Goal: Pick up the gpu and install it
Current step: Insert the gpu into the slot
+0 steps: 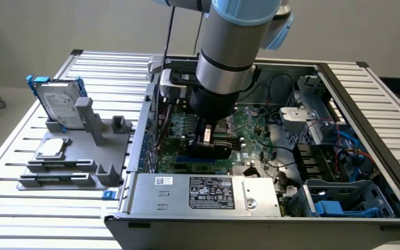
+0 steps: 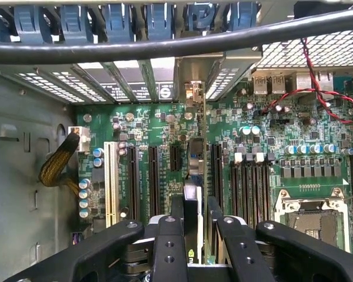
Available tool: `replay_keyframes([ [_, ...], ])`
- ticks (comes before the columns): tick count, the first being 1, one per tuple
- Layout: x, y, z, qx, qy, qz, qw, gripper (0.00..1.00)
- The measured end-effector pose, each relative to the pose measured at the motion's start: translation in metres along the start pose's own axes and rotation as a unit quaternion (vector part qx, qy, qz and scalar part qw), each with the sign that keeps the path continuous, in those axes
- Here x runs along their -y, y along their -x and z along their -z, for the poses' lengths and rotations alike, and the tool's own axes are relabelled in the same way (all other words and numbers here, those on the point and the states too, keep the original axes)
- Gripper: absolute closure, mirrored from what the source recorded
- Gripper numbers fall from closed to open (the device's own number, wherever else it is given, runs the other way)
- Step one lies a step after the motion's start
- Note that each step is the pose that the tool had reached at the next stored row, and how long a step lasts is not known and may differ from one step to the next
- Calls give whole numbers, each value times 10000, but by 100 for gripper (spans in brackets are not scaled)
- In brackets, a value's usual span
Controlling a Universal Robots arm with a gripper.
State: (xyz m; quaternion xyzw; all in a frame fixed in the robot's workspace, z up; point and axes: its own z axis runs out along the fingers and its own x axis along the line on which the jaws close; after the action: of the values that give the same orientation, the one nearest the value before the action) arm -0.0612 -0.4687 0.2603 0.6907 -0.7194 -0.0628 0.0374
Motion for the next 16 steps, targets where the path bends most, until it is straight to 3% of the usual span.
replay_keyframes([
  [16, 5, -1, -33, 5, 37, -37, 10000, 74],
])
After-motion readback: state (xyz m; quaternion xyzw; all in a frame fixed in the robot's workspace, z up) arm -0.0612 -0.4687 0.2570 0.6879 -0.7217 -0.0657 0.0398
